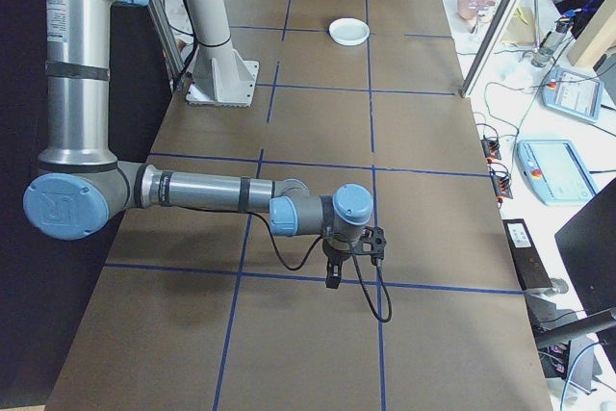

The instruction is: Stack plate in center

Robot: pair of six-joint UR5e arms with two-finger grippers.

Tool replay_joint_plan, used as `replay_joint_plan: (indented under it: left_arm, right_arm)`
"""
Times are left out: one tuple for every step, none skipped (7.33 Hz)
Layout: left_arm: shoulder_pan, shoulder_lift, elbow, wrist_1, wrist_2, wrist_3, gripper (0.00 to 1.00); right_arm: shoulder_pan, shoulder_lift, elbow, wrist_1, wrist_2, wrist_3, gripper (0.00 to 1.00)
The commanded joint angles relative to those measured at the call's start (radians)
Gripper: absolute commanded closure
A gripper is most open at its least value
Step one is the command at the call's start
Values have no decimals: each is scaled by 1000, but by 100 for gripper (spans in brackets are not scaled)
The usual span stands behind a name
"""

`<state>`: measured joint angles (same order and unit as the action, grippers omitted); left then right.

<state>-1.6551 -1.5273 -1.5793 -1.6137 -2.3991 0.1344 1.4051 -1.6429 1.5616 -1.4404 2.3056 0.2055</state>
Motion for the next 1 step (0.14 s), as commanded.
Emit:
replay_joint_plan:
  left_arm:
    - [1,-2,4,0,2,1,0]
  right_arm:
    - [0,0,0,0,0,0,0]
